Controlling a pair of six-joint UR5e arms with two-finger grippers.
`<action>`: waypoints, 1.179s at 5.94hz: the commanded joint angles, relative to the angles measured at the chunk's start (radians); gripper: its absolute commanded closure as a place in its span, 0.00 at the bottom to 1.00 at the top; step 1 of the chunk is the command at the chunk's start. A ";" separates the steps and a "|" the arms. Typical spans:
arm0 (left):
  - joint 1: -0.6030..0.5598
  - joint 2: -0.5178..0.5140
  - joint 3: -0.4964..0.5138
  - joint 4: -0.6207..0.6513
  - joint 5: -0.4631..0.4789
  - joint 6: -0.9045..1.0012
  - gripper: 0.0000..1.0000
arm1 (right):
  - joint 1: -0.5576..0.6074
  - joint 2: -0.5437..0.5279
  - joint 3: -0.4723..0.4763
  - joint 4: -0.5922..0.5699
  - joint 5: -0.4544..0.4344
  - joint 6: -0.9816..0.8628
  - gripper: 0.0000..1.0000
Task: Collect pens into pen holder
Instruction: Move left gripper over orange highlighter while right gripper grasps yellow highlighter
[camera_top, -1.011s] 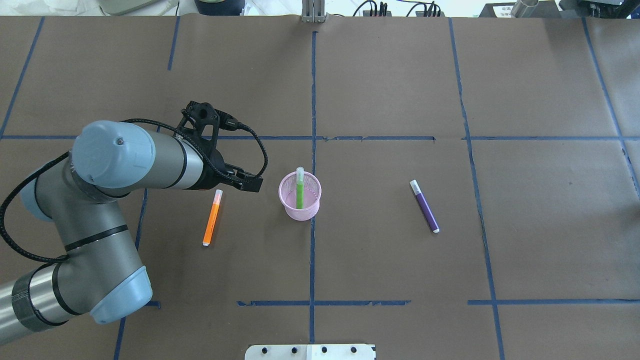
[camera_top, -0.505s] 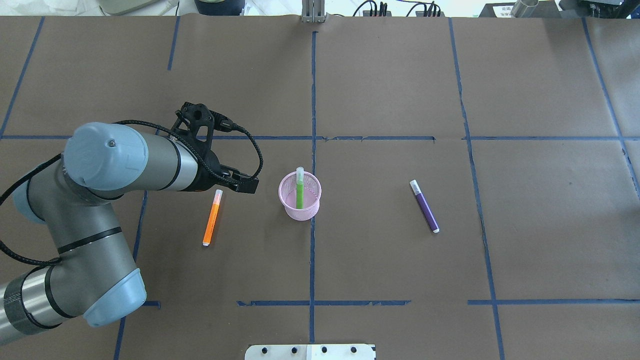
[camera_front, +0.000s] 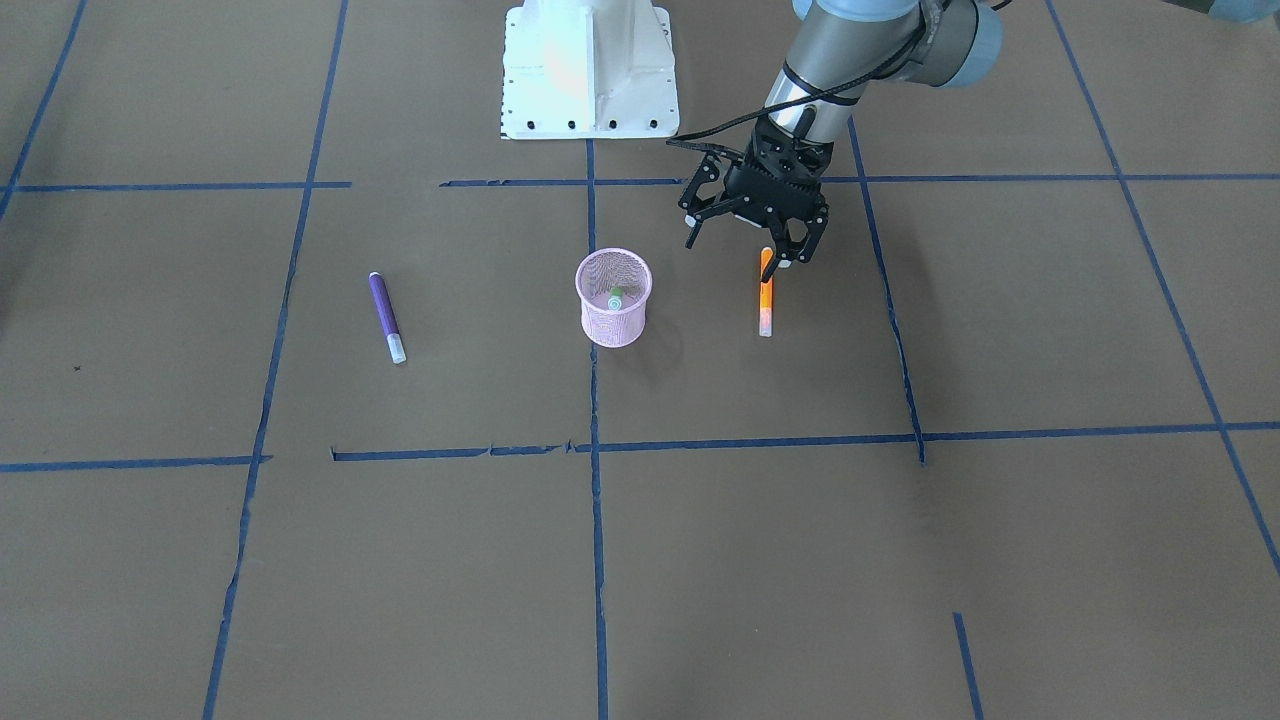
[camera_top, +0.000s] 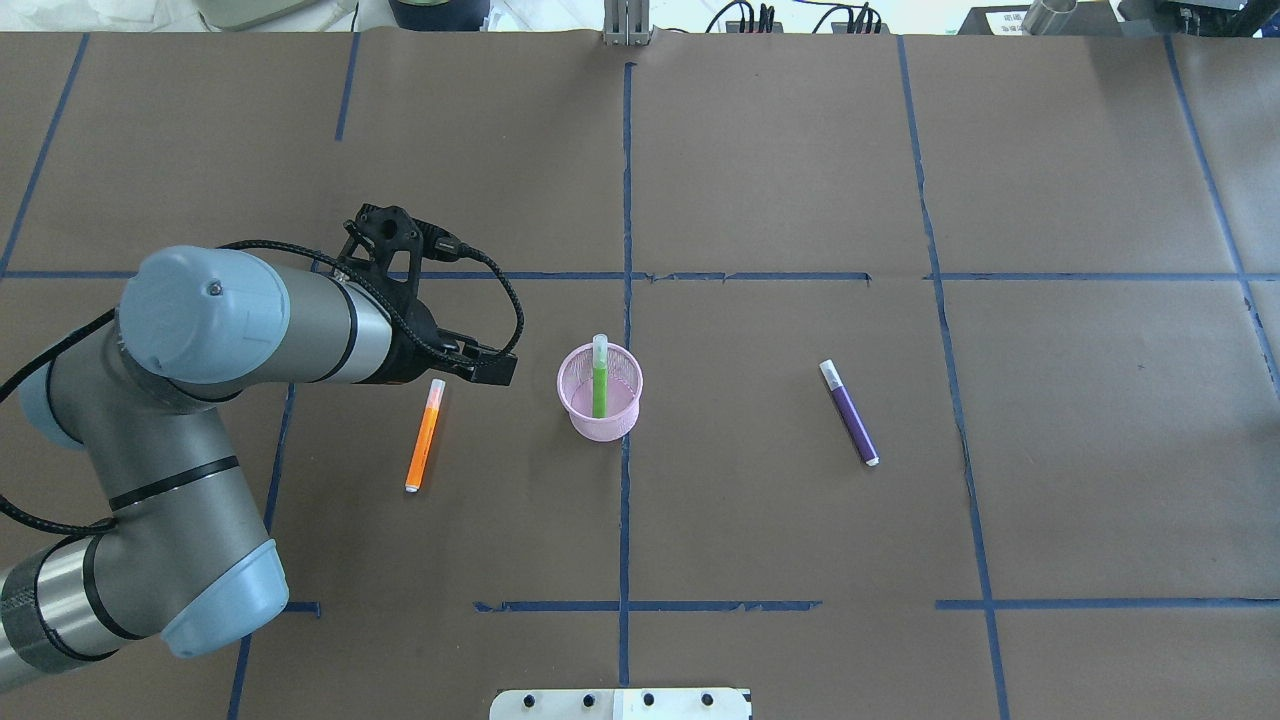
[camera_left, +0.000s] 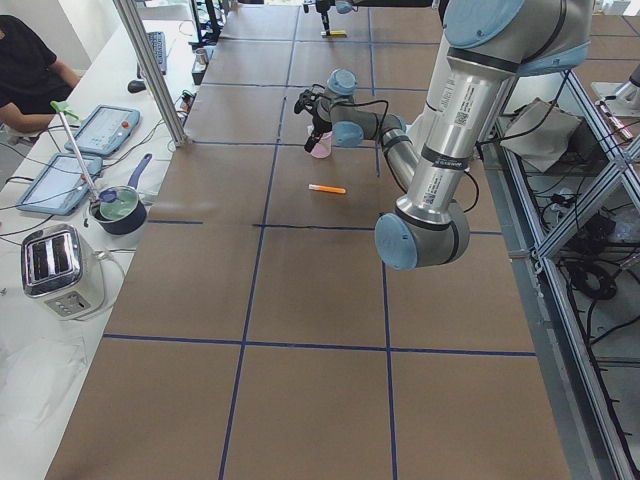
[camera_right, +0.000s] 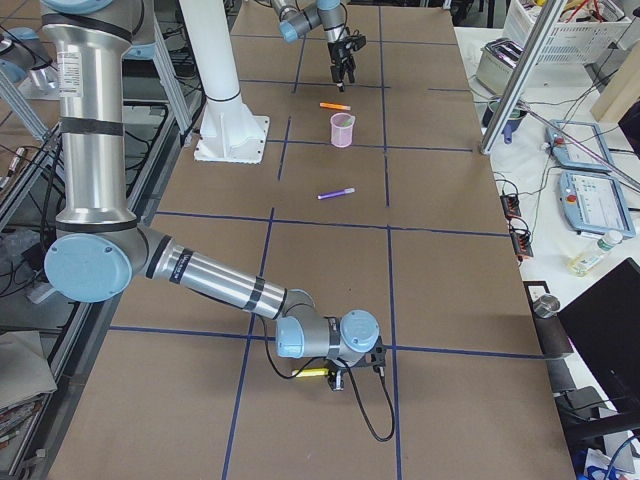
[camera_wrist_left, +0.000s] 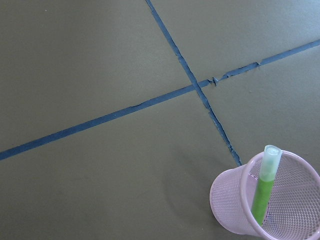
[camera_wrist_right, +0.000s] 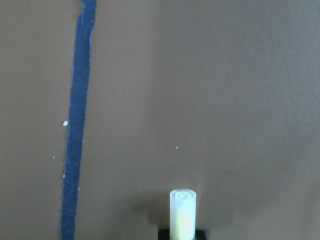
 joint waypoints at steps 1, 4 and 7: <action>0.000 0.000 -0.015 0.000 -0.001 -0.010 0.00 | 0.002 -0.025 0.097 -0.002 0.003 0.001 1.00; -0.001 0.009 -0.026 0.000 -0.001 -0.010 0.00 | 0.002 -0.102 0.372 -0.047 0.007 0.117 1.00; -0.047 0.025 -0.030 0.006 -0.051 -0.010 0.00 | -0.217 -0.021 0.733 -0.032 -0.054 0.550 1.00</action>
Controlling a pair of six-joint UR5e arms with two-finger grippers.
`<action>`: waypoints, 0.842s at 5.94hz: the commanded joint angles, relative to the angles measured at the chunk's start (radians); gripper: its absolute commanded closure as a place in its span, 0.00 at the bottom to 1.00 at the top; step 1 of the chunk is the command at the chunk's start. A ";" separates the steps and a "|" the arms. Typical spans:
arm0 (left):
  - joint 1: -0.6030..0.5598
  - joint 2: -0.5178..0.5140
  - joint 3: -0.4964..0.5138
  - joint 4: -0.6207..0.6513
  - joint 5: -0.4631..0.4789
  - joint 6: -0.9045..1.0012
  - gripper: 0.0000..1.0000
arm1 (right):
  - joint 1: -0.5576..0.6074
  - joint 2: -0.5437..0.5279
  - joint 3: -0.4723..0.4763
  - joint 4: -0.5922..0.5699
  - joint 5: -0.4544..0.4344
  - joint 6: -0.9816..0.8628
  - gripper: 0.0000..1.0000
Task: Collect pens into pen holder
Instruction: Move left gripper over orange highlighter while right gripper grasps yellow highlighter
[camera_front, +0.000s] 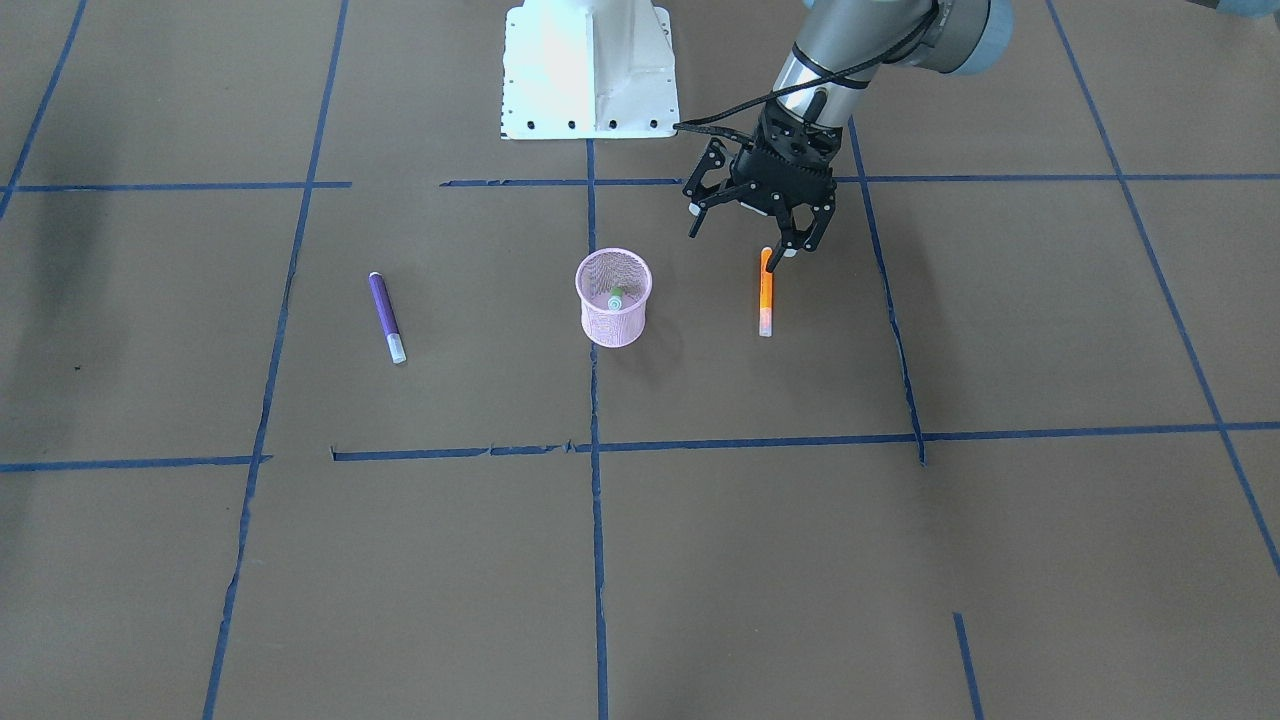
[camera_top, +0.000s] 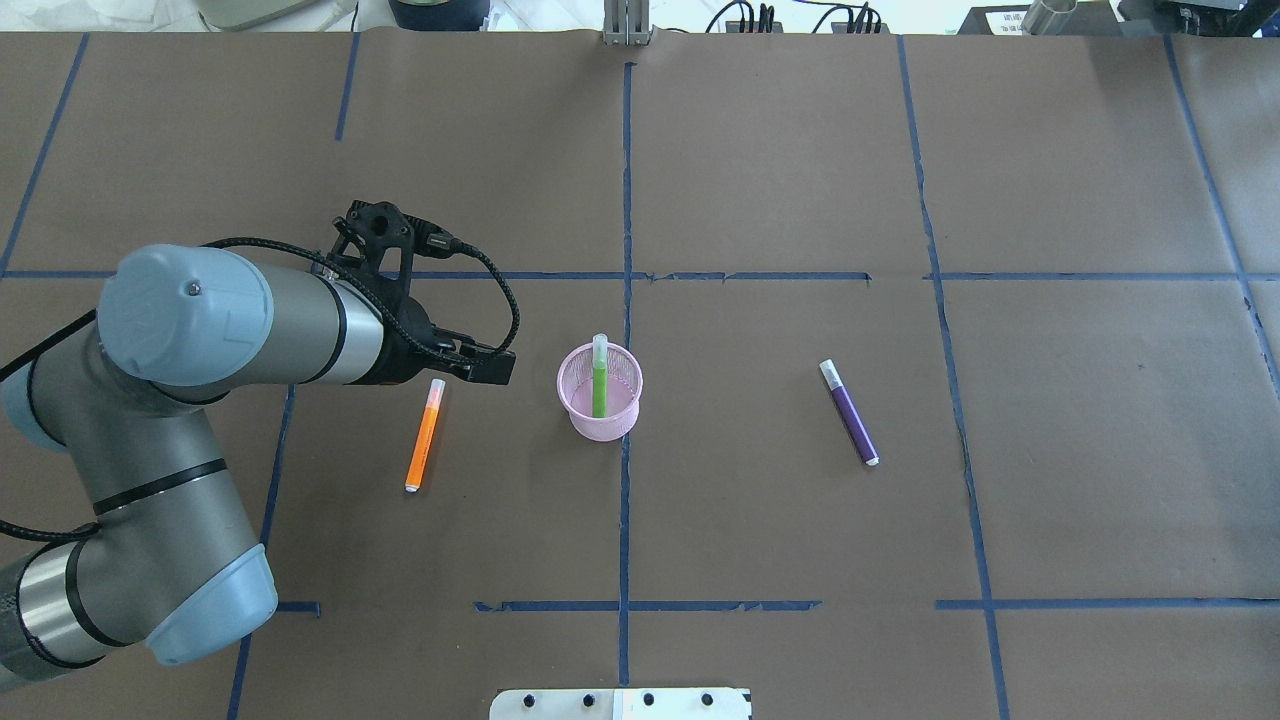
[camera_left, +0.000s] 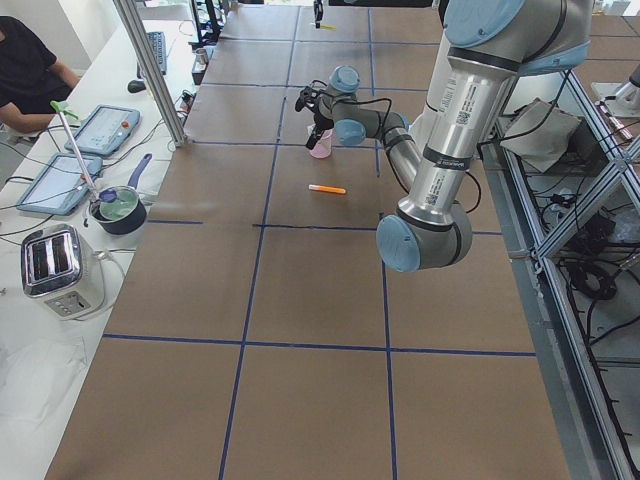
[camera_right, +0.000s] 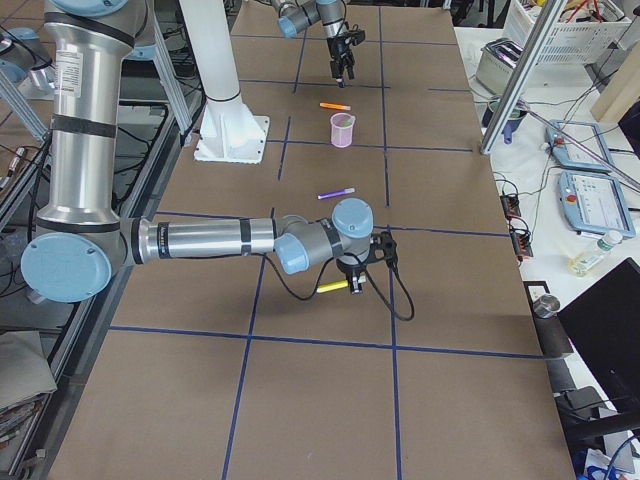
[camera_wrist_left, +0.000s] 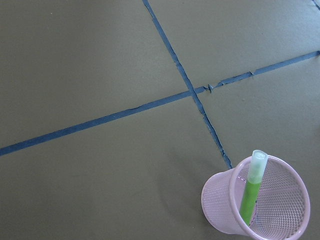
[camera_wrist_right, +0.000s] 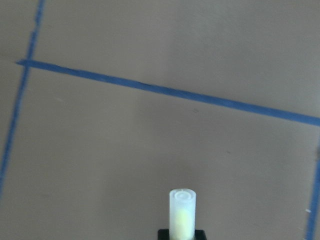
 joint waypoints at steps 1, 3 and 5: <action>-0.097 0.064 0.004 0.001 -0.161 0.009 0.00 | -0.216 0.089 0.194 0.063 -0.161 0.328 1.00; -0.173 0.094 0.014 0.016 -0.286 0.017 0.00 | -0.469 0.320 0.260 0.076 -0.423 0.690 1.00; -0.211 0.146 0.034 0.019 -0.286 0.032 0.01 | -0.759 0.466 0.247 0.073 -0.909 0.817 1.00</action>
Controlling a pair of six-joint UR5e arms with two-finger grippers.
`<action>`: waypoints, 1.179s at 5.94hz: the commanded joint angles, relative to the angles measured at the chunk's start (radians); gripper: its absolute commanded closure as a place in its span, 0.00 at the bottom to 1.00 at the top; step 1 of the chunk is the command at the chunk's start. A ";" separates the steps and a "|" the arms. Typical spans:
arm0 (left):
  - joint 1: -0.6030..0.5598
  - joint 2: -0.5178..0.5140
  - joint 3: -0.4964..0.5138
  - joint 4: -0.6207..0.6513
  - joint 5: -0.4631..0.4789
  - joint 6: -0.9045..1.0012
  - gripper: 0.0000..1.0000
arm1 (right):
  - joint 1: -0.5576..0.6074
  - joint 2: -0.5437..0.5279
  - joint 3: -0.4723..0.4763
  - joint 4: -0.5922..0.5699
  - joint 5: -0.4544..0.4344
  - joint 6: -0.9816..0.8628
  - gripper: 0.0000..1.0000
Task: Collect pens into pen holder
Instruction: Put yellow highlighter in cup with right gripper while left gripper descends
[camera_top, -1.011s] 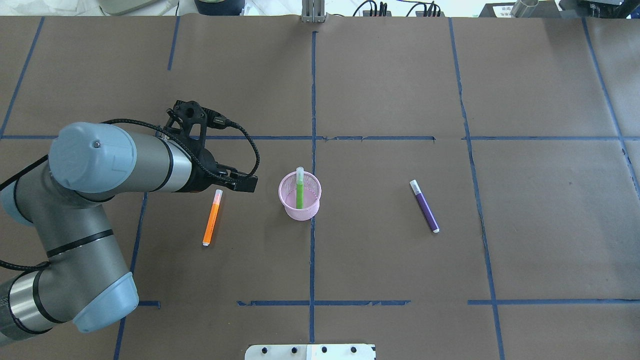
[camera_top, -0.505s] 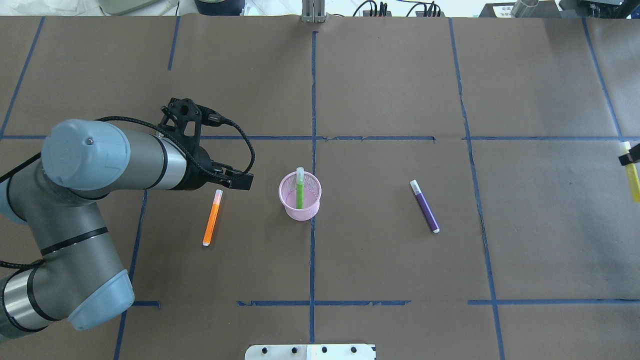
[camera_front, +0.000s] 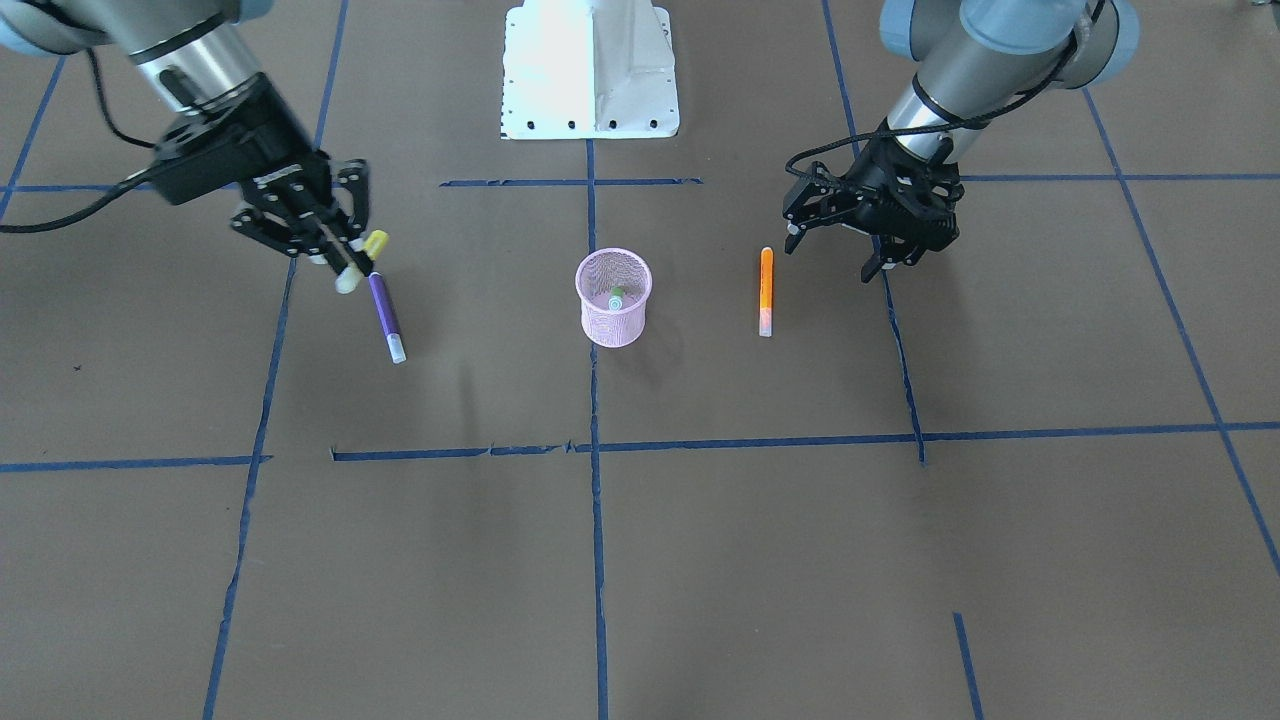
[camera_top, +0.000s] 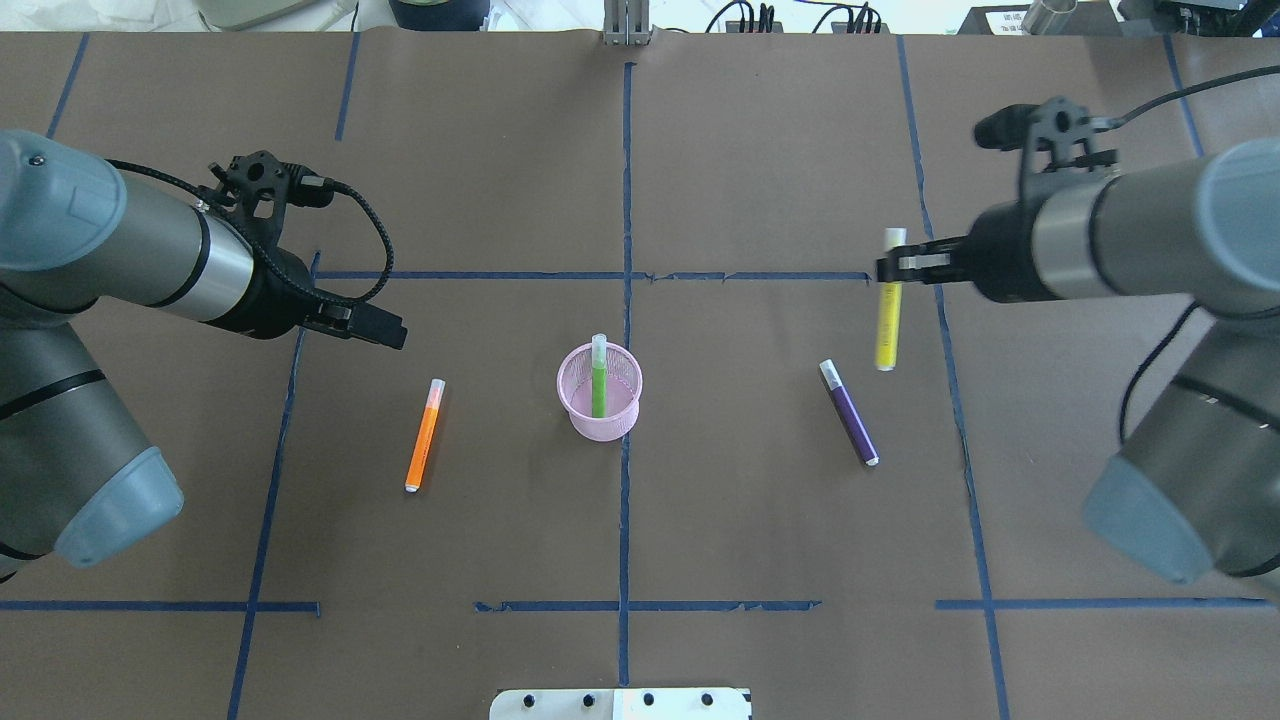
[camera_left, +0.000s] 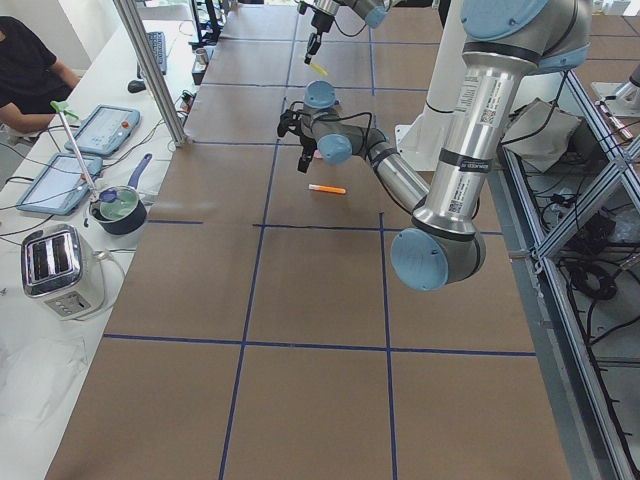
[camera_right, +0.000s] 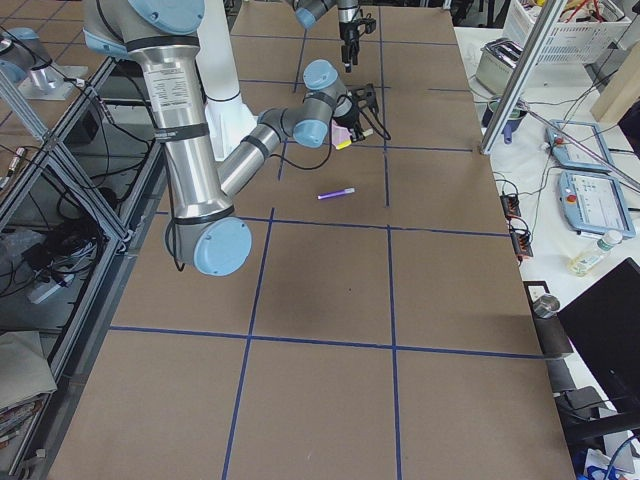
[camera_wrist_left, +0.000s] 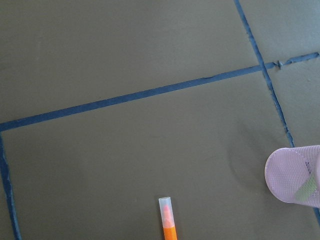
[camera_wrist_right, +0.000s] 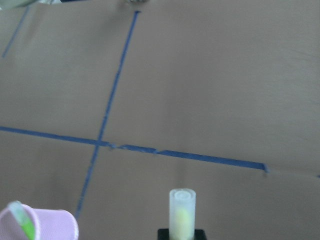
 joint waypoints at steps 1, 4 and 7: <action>-0.047 0.031 0.020 0.059 -0.002 0.132 0.01 | -0.237 0.119 -0.031 -0.004 -0.450 0.069 1.00; -0.086 0.030 -0.003 0.306 0.001 0.326 0.01 | -0.416 0.246 -0.222 0.003 -0.918 0.072 1.00; 0.018 -0.068 0.049 0.309 -0.008 0.246 0.00 | -0.444 0.294 -0.308 0.004 -0.997 0.104 0.85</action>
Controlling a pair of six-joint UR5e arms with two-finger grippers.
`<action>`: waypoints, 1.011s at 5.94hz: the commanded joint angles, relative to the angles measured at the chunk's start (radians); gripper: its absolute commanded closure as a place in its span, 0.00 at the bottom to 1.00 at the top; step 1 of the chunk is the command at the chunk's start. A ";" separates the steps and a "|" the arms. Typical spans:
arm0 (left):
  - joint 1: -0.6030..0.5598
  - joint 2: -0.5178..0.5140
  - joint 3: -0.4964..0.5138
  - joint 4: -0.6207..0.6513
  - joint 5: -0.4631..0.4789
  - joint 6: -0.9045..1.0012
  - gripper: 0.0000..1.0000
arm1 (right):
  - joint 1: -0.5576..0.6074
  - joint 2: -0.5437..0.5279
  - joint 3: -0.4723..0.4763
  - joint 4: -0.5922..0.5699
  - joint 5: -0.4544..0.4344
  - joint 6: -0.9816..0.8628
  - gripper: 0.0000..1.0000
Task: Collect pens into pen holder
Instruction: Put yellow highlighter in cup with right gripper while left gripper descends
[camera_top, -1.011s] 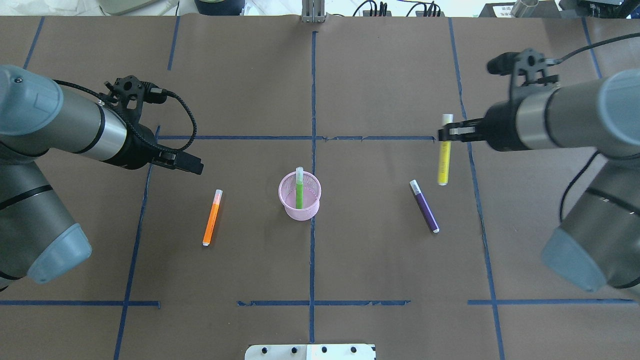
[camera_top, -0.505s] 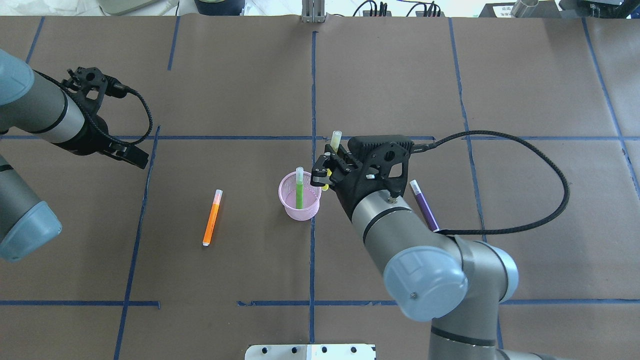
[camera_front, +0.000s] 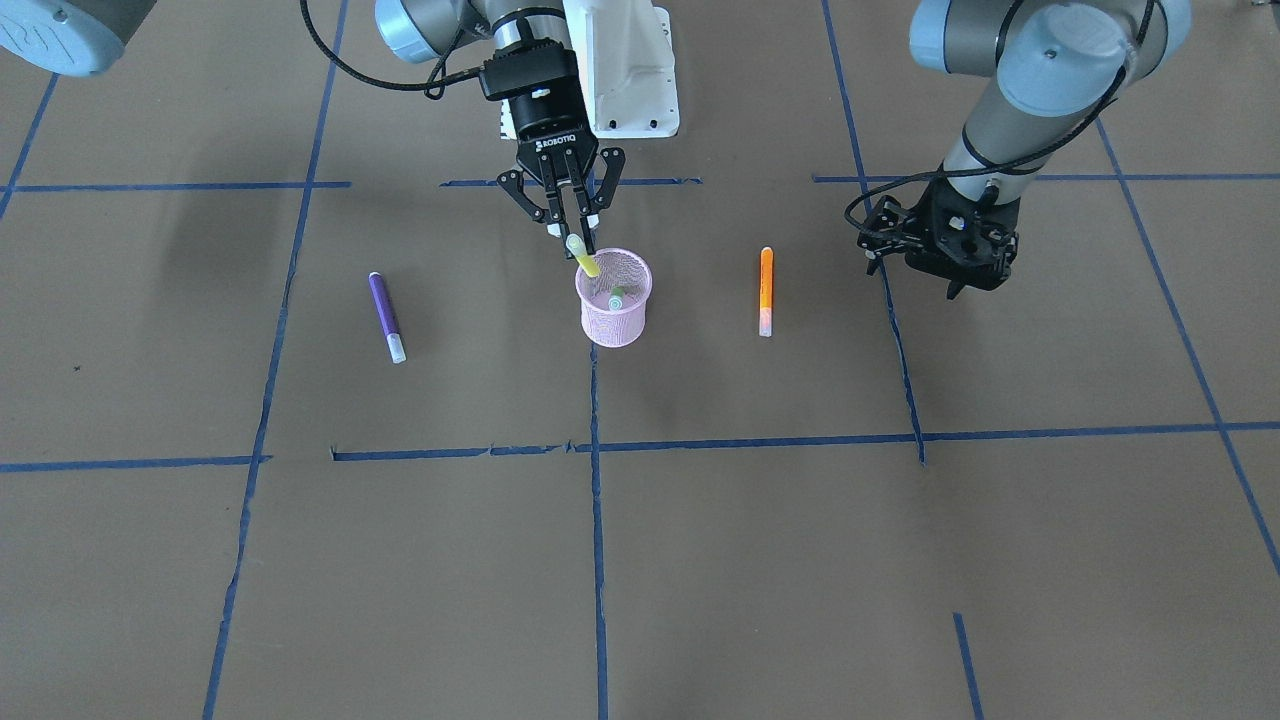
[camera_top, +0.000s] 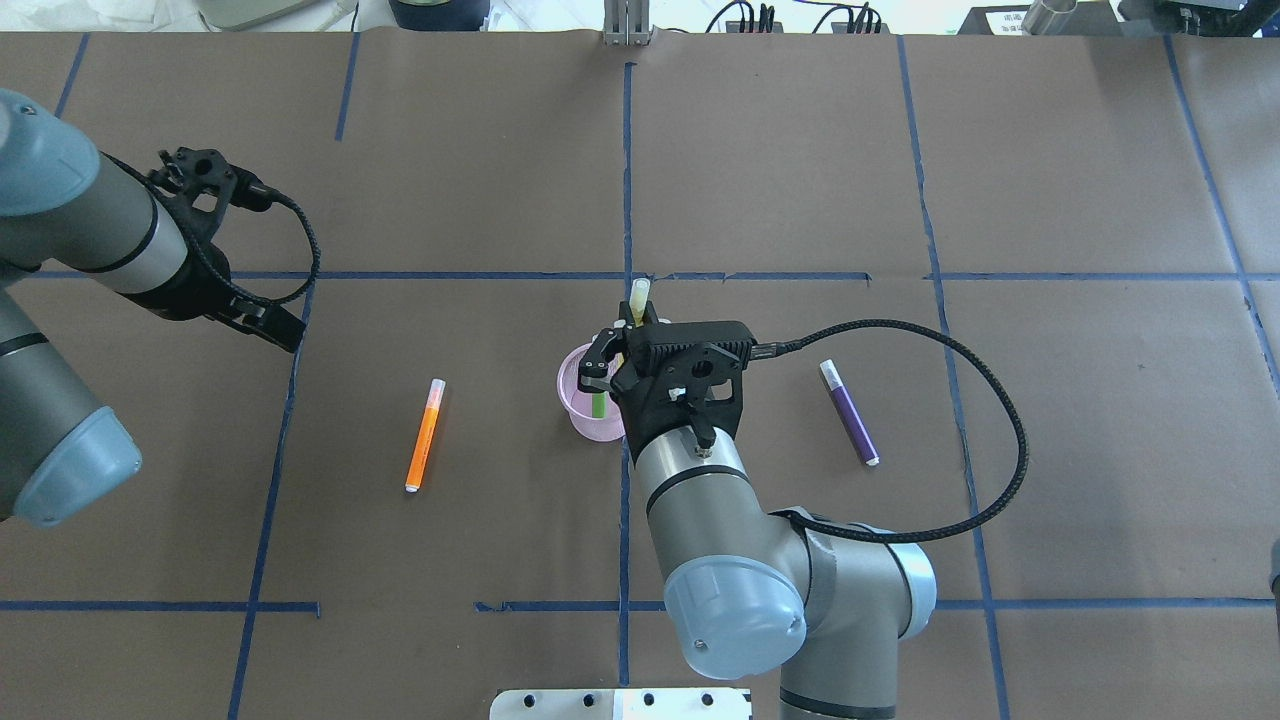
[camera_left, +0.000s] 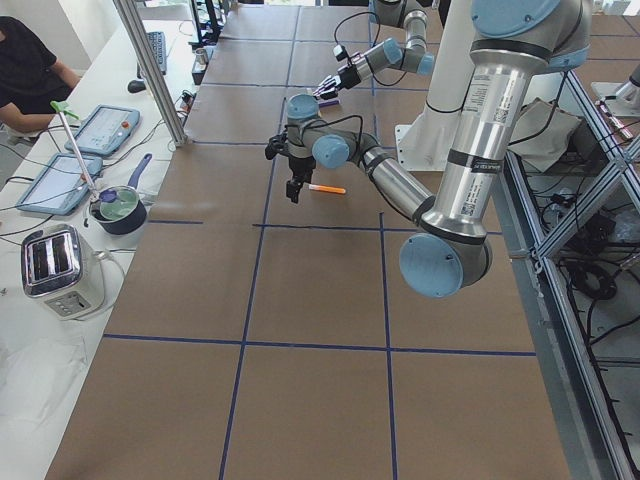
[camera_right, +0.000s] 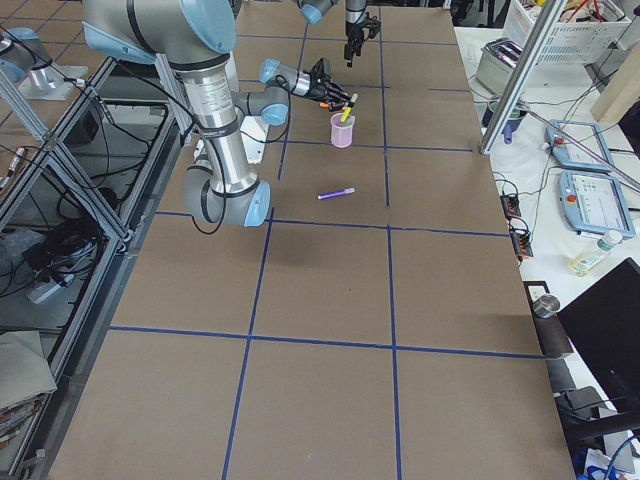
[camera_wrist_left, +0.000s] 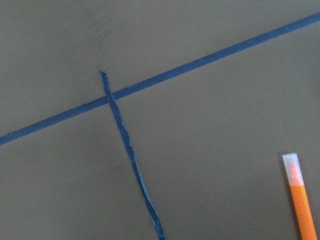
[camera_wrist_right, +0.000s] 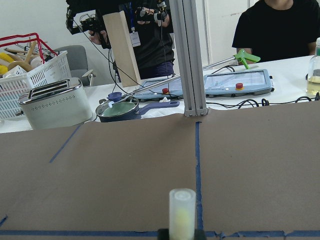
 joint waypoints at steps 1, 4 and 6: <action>0.059 -0.072 0.059 -0.001 -0.001 -0.085 0.00 | -0.006 0.007 -0.010 0.001 -0.016 0.002 0.47; 0.127 -0.127 0.115 -0.019 0.002 -0.252 0.02 | 0.035 0.022 0.081 -0.002 0.158 -0.007 0.01; 0.166 -0.150 0.184 -0.022 0.006 -0.272 0.12 | 0.188 -0.084 0.203 -0.008 0.544 0.001 0.01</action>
